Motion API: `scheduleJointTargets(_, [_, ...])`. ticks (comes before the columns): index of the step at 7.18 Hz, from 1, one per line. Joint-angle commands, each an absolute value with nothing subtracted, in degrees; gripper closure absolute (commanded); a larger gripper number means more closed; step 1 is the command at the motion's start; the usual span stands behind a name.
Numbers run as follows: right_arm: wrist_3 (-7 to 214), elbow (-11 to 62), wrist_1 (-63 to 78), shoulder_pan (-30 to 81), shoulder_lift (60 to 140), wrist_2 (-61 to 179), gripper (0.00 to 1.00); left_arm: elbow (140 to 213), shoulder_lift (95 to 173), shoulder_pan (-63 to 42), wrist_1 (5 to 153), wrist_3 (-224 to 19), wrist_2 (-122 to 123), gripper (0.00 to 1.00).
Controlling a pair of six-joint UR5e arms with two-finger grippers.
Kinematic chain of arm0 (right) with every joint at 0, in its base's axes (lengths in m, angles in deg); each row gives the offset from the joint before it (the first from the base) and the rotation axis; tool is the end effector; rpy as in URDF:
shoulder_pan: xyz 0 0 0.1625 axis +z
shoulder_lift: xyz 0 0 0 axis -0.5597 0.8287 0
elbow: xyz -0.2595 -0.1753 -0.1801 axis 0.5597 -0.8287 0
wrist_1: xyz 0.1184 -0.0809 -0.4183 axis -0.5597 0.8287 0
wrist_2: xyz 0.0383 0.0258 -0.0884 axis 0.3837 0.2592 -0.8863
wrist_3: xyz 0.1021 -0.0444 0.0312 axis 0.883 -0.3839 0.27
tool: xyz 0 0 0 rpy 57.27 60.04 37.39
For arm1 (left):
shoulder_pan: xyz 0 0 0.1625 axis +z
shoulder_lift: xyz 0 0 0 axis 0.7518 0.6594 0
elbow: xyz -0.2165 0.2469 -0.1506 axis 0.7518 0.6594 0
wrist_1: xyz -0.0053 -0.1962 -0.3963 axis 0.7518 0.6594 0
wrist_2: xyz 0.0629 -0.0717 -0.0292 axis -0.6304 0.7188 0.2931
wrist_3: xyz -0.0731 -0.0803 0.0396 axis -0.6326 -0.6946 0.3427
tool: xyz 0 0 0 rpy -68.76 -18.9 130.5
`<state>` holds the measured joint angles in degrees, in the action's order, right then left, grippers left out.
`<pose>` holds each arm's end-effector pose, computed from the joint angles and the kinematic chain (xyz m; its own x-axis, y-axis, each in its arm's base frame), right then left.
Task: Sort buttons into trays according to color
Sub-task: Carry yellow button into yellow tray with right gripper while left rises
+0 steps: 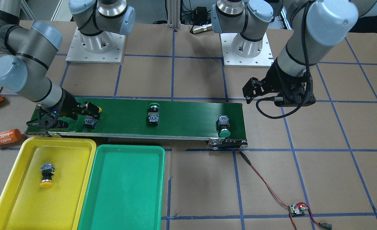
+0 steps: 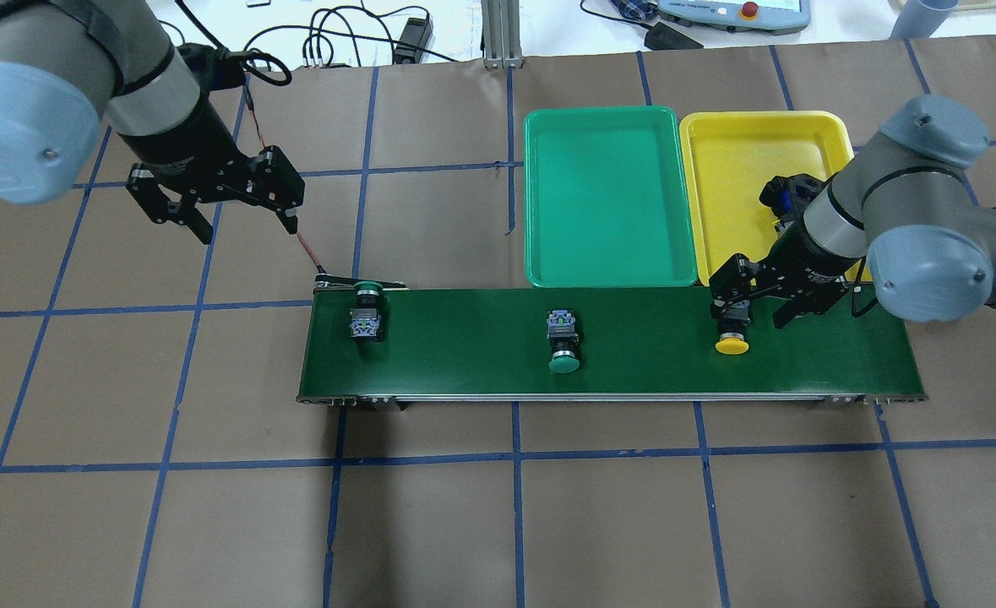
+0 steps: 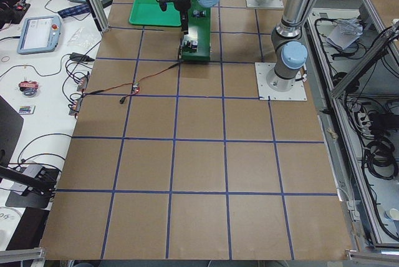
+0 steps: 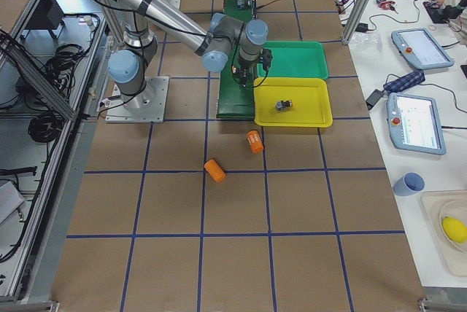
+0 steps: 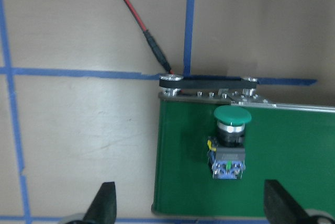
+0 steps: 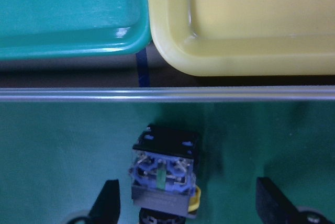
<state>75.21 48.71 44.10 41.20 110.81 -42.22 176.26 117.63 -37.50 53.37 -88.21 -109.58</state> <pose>0.0308 -0.5019 0.1463 -0.9664 0.0872 -0.2420 0.0514 0.9872 0.1507 -0.1012 -0.5381 0.3718 -0.9972 -0.0707 0.0245 -0.0687 0.9948 0.0750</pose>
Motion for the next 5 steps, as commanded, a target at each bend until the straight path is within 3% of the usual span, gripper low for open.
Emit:
scheduleJointTargets(1, [75.1, 48.1, 44.2, 41.2, 110.2, -42.6, 0.75, 173.8, 112.6, -37.8, 56.8, -88.2, -112.2, 0.00])
scheduleJointTargets(2, [75.0, 47.3, 44.0, 41.2, 110.2, -42.7, 1.00, 175.1, 112.2, -37.9, 56.9, -88.3, -114.8, 0.00])
scheduleJointTargets(5, [74.1, 39.4, 40.4, 41.3, 110.1, -44.9, 1.00, 175.2, 111.6, -38.0, 58.3, -88.3, -114.2, 0.00])
